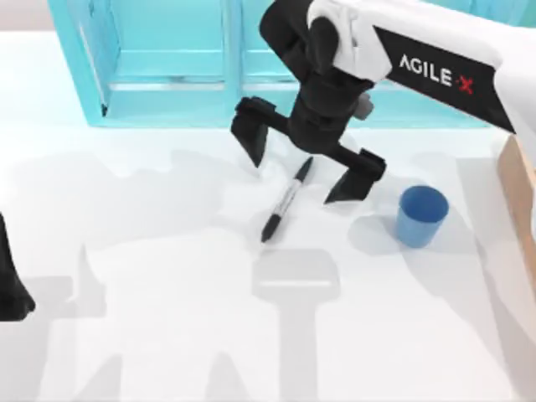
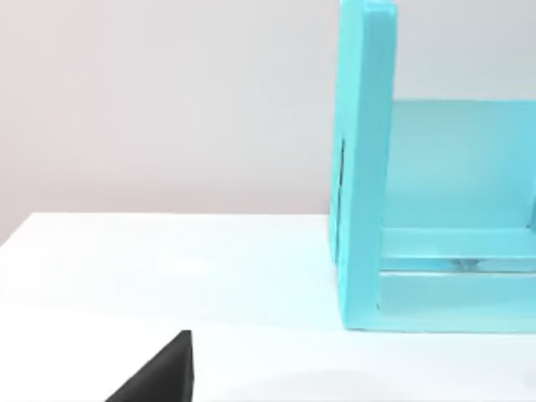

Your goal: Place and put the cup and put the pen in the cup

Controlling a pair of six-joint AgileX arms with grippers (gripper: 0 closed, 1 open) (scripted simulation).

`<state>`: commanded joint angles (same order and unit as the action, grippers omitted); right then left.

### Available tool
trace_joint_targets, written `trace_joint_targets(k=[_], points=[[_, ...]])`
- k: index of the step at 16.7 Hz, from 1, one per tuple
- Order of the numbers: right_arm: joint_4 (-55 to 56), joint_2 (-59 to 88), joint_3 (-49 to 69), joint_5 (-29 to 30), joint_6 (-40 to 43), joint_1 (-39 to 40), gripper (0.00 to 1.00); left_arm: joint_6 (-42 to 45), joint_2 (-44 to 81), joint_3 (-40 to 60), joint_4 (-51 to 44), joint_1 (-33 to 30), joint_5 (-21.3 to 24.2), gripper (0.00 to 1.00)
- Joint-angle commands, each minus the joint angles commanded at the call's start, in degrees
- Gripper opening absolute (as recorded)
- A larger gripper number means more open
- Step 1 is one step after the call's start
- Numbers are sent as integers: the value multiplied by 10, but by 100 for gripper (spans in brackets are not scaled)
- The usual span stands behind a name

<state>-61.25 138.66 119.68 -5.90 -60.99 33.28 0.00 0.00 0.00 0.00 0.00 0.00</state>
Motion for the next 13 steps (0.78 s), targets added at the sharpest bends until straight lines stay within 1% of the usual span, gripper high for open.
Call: trace_joint_targets(k=[4, 9, 13], points=[[92, 52, -32, 2, -8, 8, 100, 0, 0, 0, 0, 0, 0, 100], [110, 66, -40, 3, -11, 10, 100, 0, 0, 0, 0, 0, 0, 100], [110, 66, -40, 3, -11, 10, 70, 0, 0, 0, 0, 0, 0, 100]])
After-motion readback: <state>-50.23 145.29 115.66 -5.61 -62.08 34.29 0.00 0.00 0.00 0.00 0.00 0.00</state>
